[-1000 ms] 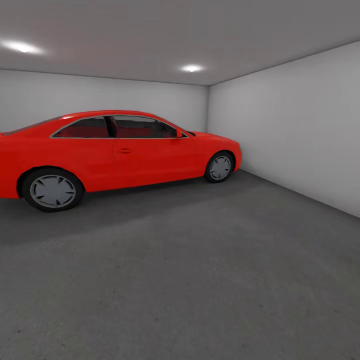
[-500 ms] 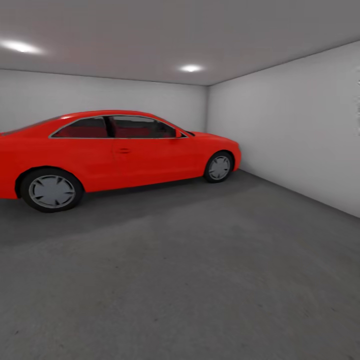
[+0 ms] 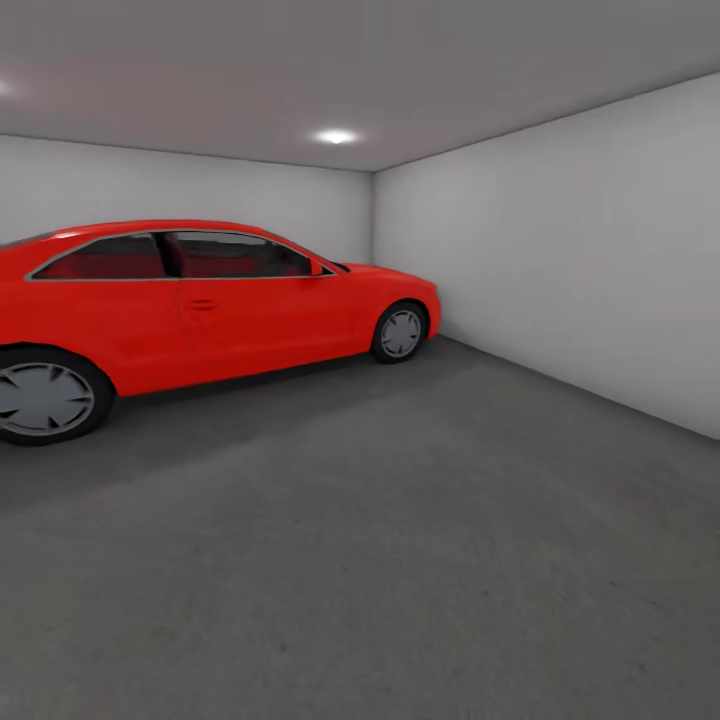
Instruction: Move the two storage containers from the living room to the garage. In the garage, place one container on the floor and stack the other container on top of it (either order is fine).
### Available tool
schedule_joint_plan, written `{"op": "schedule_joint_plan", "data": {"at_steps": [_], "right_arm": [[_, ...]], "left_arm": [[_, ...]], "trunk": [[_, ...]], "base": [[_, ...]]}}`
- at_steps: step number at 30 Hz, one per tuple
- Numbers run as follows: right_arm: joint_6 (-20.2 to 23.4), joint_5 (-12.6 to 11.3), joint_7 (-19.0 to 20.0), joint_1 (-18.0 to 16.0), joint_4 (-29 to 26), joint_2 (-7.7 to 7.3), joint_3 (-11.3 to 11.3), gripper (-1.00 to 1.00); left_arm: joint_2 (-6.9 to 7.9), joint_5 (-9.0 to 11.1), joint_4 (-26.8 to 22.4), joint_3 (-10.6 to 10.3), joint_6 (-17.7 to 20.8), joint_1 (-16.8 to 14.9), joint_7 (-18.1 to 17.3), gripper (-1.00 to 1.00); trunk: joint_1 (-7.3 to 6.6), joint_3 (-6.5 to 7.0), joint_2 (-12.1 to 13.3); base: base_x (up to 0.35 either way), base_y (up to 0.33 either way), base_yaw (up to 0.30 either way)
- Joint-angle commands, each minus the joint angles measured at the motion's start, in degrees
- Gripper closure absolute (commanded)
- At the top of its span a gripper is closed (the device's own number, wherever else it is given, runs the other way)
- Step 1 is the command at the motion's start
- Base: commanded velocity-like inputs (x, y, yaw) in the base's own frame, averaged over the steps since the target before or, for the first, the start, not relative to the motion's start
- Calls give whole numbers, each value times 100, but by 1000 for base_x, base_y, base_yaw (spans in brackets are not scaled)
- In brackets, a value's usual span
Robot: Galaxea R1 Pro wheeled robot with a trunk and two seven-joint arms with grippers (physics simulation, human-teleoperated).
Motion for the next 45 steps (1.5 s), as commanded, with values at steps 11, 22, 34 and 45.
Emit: {"op": "schedule_joint_plan", "data": {"at_steps": [11,22,34,45], "right_arm": [[-15,37,-2,-4,5,-1,2,-100],[-16,37,-2,-4,5,-1,2,-100],[-16,37,1,-4,5,-1,2,-100],[-16,37,2,-4,5,-1,2,-100]], "left_arm": [[2,-2,-16,18,32,5,-6,-100],[9,-10,-15,18,32,5,-4,-100],[28,-10,-15,24,32,5,2,-100],[80,-12,-15,27,32,5,2,-100]], "trunk": [[0,-5,-3],[0,-5,-3],[0,-5,-3],[0,-5,-3]], "base": [[0,0,-278],[0,0,-279],[3,0,-278],[235,6,-278]]}}
